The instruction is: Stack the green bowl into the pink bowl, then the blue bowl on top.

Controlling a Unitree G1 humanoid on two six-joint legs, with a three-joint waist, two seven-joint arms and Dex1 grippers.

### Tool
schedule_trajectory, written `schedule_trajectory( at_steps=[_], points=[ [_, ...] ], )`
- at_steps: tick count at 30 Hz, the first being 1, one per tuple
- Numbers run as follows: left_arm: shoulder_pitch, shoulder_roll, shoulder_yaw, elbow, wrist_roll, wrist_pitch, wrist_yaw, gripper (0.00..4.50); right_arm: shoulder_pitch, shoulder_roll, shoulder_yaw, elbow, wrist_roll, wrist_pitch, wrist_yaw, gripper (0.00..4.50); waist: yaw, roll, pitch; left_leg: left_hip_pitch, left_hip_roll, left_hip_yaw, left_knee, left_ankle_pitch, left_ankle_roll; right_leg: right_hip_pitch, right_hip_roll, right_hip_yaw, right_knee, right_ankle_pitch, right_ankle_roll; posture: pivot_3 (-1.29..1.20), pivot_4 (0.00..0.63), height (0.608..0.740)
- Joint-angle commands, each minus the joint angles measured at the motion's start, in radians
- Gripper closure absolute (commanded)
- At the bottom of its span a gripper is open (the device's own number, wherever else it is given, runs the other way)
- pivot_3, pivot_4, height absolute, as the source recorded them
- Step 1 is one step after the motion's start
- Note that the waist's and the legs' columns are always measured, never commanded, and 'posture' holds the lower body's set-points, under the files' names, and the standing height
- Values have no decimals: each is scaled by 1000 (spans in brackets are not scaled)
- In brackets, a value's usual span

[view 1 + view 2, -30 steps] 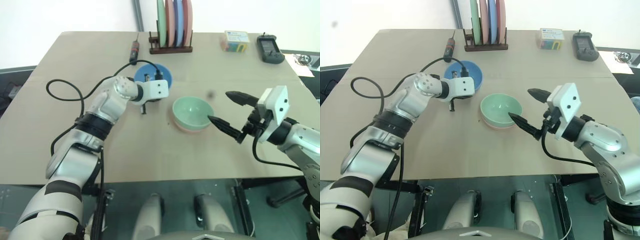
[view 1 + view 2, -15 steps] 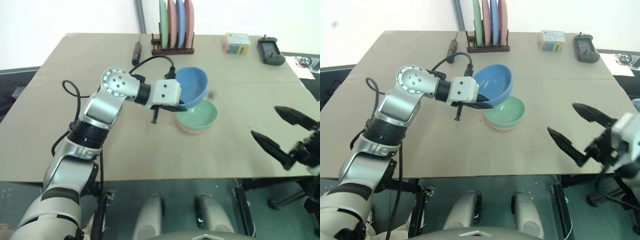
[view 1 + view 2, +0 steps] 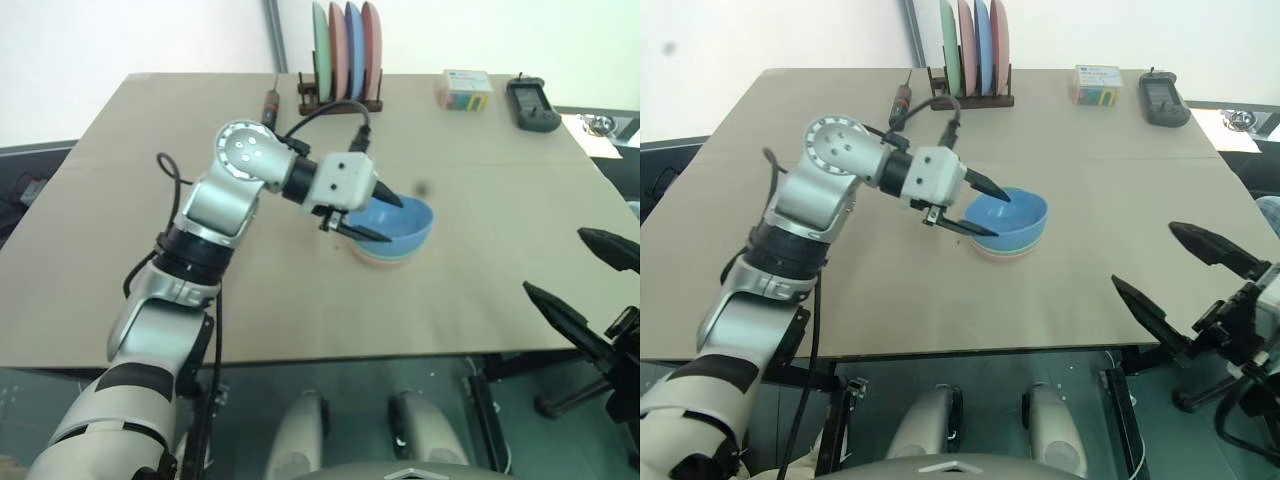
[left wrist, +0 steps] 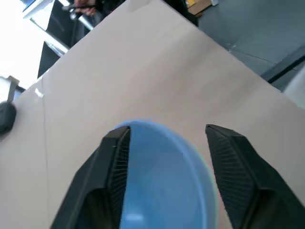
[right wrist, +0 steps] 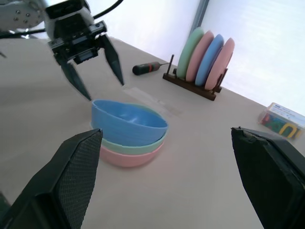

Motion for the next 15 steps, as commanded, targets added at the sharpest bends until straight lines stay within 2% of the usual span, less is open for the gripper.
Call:
schedule_trajectory(
  at_steps=[1,3,6,9,15],
  points=[
    [149,-39,203,-92,-130,52,175,1972,-65,-60,91,89,5,51,-23,0,-4,2,-1,0,0,0,0,0,0,0,-1,0,0,0,0,0,150,740],
    [253,3,243,-157,-126,123,223,1972,-97,-104,142,145,-38,65,-7,0,-8,1,-1,0,0,0,0,0,0,0,-1,0,0,0,0,0,150,740],
    [447,74,354,-246,-275,219,172,1256,-164,-192,200,270,-21,123,62,0,-18,2,-1,0,0,0,-1,0,0,0,0,0,0,0,0,0,150,740],
    [601,152,438,-299,-281,216,195,64,-203,-239,198,362,-37,121,120,0,-13,1,-1,0,0,0,-3,0,0,-1,-1,-1,0,2,-3,0,150,740],
    [835,288,603,-372,-375,326,176,64,-223,-287,178,424,-64,108,202,0,12,0,-1,0,0,0,-3,0,0,0,-2,-2,-3,0,0,0,150,740]
  ],
)
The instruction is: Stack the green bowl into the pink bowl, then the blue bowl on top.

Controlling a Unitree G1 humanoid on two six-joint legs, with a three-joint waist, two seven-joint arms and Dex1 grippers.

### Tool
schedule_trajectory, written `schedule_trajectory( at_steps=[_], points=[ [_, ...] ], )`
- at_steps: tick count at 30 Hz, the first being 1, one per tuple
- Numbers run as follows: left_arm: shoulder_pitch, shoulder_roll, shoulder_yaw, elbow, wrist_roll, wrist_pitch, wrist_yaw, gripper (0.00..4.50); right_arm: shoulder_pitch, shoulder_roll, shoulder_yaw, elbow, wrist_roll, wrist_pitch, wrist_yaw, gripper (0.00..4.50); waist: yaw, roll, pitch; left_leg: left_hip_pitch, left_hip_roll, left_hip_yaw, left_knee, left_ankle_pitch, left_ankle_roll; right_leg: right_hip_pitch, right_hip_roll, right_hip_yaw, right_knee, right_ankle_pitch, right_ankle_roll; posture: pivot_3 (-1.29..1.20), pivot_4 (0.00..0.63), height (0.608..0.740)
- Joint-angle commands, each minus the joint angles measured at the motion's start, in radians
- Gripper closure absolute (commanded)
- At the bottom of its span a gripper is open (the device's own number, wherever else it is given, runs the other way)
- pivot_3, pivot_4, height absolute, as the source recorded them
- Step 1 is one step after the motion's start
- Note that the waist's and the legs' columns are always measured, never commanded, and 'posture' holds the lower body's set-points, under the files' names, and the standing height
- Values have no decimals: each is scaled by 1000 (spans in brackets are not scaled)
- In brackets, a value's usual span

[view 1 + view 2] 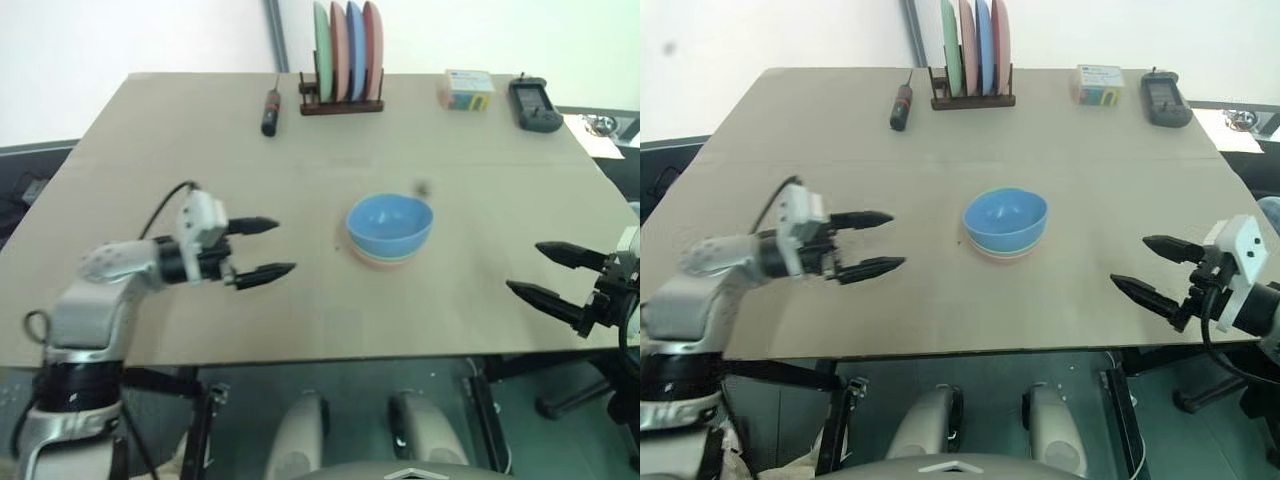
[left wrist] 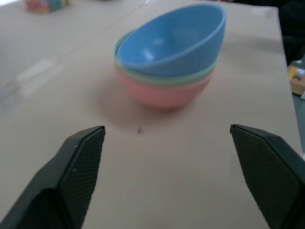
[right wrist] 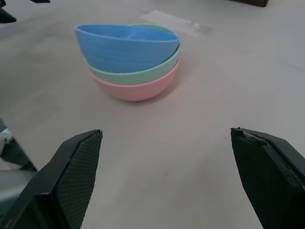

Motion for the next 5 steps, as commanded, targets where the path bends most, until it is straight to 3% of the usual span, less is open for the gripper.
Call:
schedule_trajectory(
  at_steps=[1,5],
  points=[
    [86,57,101,-79,-73,46,-19,64,-12,-21,-35,3,-17,-21,45,0,2,0,0,0,0,1,0,0,0,0,0,0,0,0,0,0,150,740],
    [128,71,126,-108,-97,52,-2,64,-14,-35,-27,-7,-21,-9,82,0,5,0,0,0,0,1,0,0,0,0,-1,0,0,0,0,0,150,740]
  ],
)
